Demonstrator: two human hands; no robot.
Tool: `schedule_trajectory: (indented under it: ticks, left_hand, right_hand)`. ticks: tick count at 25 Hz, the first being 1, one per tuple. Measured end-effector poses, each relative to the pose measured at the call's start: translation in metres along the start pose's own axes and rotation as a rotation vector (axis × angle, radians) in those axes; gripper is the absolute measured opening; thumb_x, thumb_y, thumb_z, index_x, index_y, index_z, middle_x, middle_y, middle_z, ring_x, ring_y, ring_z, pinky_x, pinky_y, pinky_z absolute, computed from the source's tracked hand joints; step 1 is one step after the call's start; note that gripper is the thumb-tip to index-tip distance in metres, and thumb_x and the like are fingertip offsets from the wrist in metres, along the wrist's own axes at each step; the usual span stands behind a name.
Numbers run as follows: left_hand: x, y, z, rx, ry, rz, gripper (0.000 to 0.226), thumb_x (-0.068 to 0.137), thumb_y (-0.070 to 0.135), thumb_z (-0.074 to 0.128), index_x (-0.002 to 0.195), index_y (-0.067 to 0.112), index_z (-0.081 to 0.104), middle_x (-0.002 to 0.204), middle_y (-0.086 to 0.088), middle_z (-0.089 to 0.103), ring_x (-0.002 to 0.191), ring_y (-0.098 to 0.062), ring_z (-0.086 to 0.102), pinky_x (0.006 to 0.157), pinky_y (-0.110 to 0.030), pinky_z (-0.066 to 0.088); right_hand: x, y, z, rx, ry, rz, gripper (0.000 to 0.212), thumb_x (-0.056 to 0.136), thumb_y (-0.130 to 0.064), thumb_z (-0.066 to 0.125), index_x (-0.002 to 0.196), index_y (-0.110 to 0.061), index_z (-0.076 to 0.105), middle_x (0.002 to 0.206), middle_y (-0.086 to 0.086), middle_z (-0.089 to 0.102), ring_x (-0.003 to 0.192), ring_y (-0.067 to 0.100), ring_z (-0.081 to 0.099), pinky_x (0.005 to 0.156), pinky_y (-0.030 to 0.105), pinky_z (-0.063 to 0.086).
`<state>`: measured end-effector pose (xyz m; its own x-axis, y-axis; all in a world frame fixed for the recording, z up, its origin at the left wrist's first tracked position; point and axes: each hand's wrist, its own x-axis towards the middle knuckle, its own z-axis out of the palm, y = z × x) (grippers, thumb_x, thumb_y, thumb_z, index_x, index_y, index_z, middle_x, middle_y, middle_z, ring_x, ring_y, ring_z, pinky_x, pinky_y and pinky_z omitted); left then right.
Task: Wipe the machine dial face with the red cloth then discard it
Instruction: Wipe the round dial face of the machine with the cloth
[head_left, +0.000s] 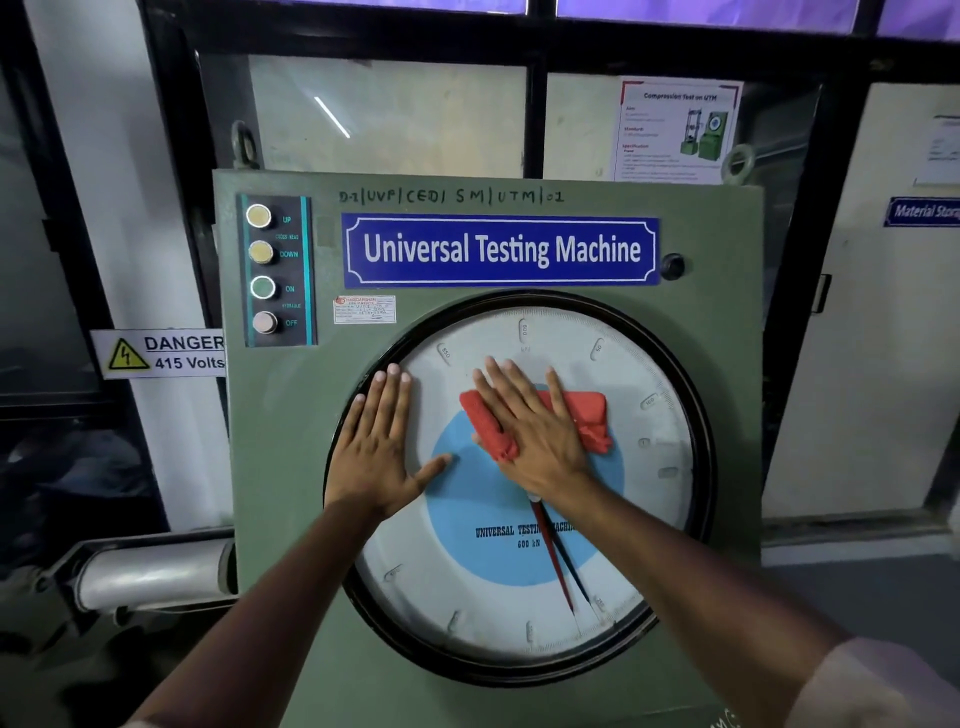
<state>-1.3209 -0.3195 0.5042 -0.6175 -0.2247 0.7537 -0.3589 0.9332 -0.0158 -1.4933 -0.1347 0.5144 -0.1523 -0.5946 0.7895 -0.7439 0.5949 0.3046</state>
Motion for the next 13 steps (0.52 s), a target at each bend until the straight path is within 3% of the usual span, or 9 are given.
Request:
schedule_trajectory:
  ticks: [6,13]
  left_hand:
    - [0.001,0.003,-0.002,0.009,-0.011,-0.019,0.135,0.08,0.102,0.038,0.173,0.015,-0.008,0.182,-0.002,-0.011,0.168,-0.016,-0.012,0.135,-0.037,-0.009]
    - [0.002,0.003,0.0,0.011,0.006,-0.017,0.138,0.078,0.103,0.04,0.173,0.013,-0.005,0.183,-0.003,-0.009,0.169,-0.018,-0.009,0.136,-0.037,-0.009]
  right_hand:
    - [0.059,-0.013,-0.015,0.036,0.023,0.152,0.08,0.107,-0.067,0.03,0.173,-0.028,0.008,0.182,-0.004,0.003,0.167,0.018,0.008,0.133,0.058,0.004]
    - [0.003,0.004,-0.004,0.022,-0.04,0.075,0.081,0.107,-0.069,0.032,0.173,-0.03,0.007,0.181,-0.007,0.003,0.167,0.016,0.004,0.132,0.062,0.011]
